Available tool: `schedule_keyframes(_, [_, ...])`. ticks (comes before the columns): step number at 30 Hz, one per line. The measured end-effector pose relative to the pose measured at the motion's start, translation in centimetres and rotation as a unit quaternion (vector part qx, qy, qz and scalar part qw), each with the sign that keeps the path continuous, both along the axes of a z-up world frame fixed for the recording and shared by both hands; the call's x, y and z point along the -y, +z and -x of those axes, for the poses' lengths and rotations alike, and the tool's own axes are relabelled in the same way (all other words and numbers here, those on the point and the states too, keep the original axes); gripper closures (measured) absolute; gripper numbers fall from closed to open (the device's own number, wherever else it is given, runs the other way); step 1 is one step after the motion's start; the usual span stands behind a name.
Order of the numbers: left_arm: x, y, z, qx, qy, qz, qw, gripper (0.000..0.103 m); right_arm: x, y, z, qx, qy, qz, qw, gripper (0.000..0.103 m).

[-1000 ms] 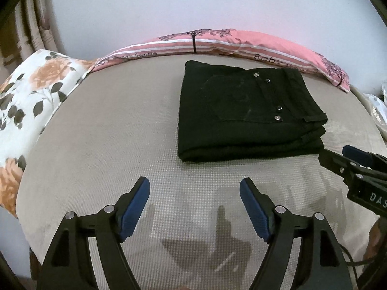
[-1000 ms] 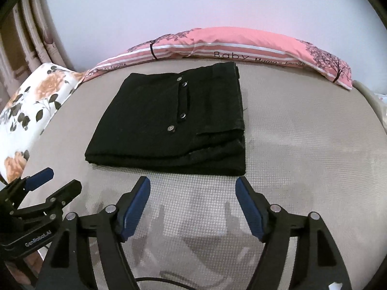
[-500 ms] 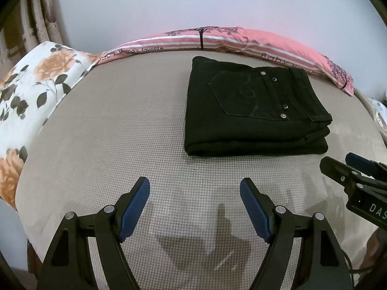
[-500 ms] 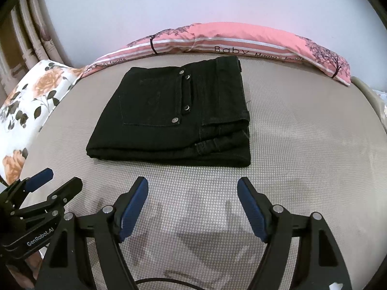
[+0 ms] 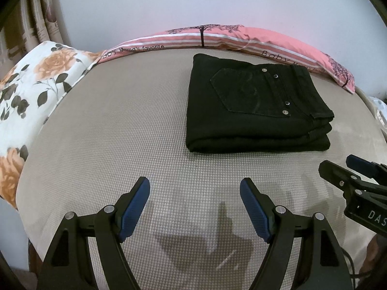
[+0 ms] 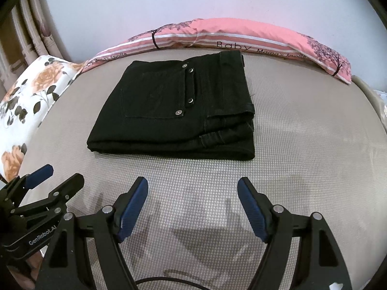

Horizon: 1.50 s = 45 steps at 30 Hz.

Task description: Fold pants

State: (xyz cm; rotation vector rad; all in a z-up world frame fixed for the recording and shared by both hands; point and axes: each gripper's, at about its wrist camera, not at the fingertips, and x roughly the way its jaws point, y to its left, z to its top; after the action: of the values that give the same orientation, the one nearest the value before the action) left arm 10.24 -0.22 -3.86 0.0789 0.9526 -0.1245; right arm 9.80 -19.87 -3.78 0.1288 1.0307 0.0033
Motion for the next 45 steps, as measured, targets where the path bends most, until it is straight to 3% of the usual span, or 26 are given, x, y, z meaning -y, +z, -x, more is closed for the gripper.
schedule_keyframes(45, [0.33, -0.7, 0.15, -0.007, -0.001, -0.013, 0.9999, 0.026, -0.46, -0.9, 0.05, -0.013, 0.006, 0.001, 1.0, 0.029])
